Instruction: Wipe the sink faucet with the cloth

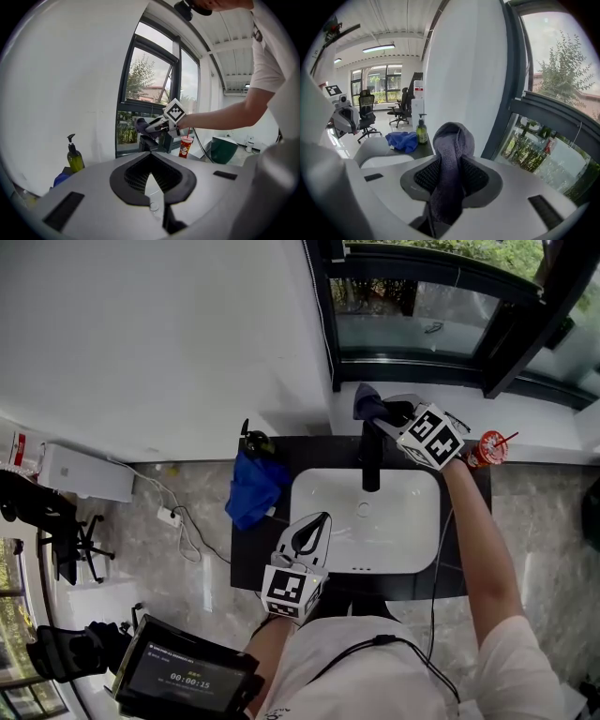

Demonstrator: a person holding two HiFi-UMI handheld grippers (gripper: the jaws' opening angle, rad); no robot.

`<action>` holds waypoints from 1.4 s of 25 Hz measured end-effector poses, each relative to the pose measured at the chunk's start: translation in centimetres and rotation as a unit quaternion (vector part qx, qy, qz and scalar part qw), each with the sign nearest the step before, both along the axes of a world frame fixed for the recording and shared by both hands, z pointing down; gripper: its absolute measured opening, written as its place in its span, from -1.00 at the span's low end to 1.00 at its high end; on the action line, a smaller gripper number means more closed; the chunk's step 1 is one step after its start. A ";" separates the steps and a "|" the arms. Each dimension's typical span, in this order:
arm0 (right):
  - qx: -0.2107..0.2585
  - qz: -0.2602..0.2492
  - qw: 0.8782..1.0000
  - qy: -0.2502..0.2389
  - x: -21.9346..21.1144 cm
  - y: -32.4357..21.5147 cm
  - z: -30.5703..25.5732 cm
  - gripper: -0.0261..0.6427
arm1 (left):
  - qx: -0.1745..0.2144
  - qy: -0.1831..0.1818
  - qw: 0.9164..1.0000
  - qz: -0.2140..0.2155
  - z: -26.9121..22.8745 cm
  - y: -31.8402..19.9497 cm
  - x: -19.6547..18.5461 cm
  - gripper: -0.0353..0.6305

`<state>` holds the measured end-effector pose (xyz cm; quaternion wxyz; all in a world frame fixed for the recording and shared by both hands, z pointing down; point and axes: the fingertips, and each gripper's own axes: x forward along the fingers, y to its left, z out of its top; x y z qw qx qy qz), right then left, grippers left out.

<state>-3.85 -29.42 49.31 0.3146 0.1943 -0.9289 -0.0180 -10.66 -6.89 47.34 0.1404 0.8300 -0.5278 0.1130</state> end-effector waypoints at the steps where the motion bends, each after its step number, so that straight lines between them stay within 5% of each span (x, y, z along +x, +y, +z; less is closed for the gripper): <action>1: -0.002 -0.002 1.000 0.008 0.0 0.1 0.5 -0.56 | -0.001 0.000 1.000 0.000 0.1 0.0 0.0 -0.91; 24: -0.069 -0.145 0.985 0.062 1.1 13.2 2.4 -0.56 | 0.017 0.006 0.999 0.043 -0.9 0.9 3.0 -0.91; 35: -0.031 -0.118 0.992 -0.035 2.6 12.9 -4.4 -0.56 | 0.020 0.004 0.999 0.051 -1.2 1.1 3.2 -0.91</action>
